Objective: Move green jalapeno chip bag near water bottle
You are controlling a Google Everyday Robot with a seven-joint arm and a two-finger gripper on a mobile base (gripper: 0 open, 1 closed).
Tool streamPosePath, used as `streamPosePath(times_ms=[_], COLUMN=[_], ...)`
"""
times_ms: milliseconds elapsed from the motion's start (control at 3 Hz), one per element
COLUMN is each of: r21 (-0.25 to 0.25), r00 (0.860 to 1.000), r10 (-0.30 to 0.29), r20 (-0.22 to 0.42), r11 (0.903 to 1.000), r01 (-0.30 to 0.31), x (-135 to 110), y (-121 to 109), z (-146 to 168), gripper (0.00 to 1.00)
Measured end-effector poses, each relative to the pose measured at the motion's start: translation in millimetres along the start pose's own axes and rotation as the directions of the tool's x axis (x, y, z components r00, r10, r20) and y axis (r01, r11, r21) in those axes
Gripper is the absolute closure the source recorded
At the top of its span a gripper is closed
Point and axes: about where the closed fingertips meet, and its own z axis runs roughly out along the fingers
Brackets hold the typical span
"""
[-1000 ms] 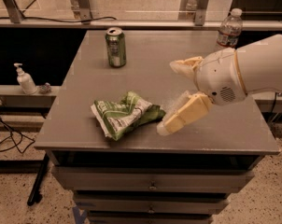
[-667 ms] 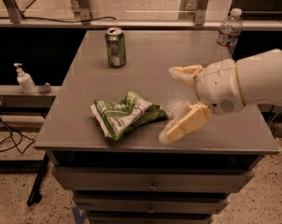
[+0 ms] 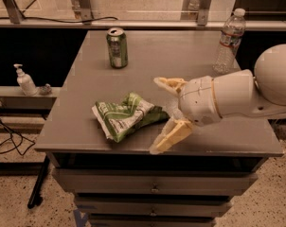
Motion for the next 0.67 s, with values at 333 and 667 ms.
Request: streamPosePath(times_ms=[333,667], r21=[0.002,0.043], r00=[0.999,1.000], r10=[-0.031,-0.014], r20=[-0.016,-0.028], r11=[0.9995,0.9989], r01=[0.031,0.015], x=[10.3,17.0], y=[-10.2,-23.2], z=[32.9,46.6], gripper=[0.16,0.37])
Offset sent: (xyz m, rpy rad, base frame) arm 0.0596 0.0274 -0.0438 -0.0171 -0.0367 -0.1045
